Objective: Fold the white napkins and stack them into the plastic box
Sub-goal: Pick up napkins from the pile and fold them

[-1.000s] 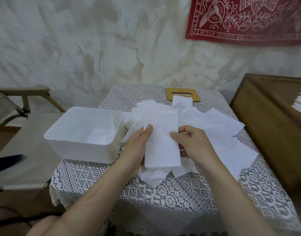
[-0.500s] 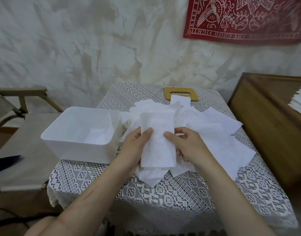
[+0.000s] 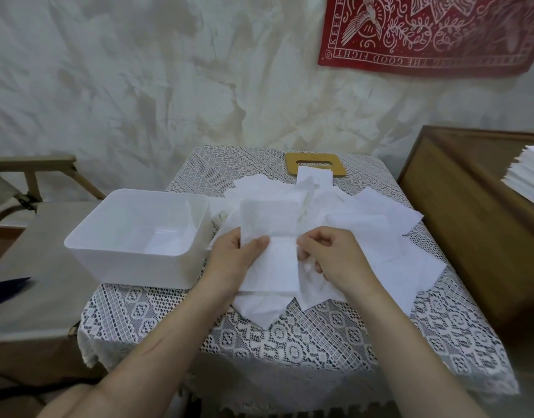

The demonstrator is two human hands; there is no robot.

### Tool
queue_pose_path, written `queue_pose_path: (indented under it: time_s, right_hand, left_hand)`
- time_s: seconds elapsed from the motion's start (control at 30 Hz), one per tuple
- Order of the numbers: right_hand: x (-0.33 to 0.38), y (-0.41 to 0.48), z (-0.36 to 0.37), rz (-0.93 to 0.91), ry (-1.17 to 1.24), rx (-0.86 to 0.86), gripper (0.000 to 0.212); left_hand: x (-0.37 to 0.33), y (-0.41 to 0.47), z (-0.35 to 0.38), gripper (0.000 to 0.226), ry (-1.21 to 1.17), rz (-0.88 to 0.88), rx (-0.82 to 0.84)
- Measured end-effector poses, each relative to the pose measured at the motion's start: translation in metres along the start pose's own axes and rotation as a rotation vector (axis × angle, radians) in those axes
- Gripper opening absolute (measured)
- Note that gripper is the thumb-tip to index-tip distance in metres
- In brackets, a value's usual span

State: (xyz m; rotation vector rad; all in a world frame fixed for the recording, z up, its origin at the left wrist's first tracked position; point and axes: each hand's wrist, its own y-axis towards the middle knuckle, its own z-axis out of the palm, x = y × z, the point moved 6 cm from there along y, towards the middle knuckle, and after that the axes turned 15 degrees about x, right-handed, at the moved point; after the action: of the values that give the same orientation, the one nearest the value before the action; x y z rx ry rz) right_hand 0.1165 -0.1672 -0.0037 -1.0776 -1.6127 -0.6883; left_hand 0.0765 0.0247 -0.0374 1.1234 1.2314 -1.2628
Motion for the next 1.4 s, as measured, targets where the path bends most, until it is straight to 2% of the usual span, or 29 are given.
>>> queue_pose_path:
  time_s: [0.2,0.37,0.47,0.57,0.8,0.9,1.0,1.1,1.17,1.27,1.33,1.4]
  right_hand:
    - [-0.013,-0.008,-0.031,0.096,-0.283,-0.113,0.014]
    - [-0.019,-0.01,-0.04,0.128,-0.349,-0.14,0.002]
    - [-0.013,-0.014,-0.055,0.106,-0.394,-0.211,0.002]
    - [-0.009,-0.019,-0.07,0.066,-0.462,-0.301,0.009]
    - [-0.008,-0.025,-0.095,0.081,-0.511,-0.492,0.044]
    - [-0.013,-0.024,-0.101,0.157,-0.513,-0.462,0.047]
    - [-0.015,-0.023,-0.098,0.178,-0.425,-0.389,0.025]
    - [-0.008,-0.019,-0.091,0.057,-0.308,-0.317,0.043]
    - [0.003,-0.02,-0.081,-0.043,-0.149,-0.233,0.036]
    - [0.019,-0.025,-0.064,-0.156,0.173,-0.116,0.008]
    - [0.024,-0.024,-0.061,-0.207,0.286,-0.056,0.012]
    - [0.013,-0.018,-0.065,-0.146,0.277,-0.043,0.013]
  left_hand:
    - [-0.003,-0.003,-0.006,0.018,-0.023,-0.003,-0.003]
    - [-0.005,-0.006,-0.003,0.02,-0.044,-0.007,0.008]
    - [-0.007,-0.008,-0.002,0.018,-0.048,-0.007,0.009]
    - [-0.007,-0.009,-0.001,0.013,-0.03,-0.013,0.0]
    - [-0.006,-0.006,-0.001,0.012,-0.01,-0.016,-0.008]
    - [-0.005,-0.006,0.0,0.013,-0.01,-0.02,0.002]
    - [-0.004,-0.006,0.0,0.013,-0.006,-0.027,-0.006]
    - [-0.005,-0.007,-0.001,0.012,-0.01,-0.031,-0.009]
    - [-0.005,-0.008,-0.001,0.013,-0.023,-0.032,-0.007]
    - [-0.006,-0.009,-0.001,0.018,-0.066,-0.031,-0.004]
    - [-0.006,-0.009,-0.001,0.02,-0.095,-0.029,0.004]
    - [-0.006,-0.01,-0.001,0.02,-0.114,-0.024,0.013]
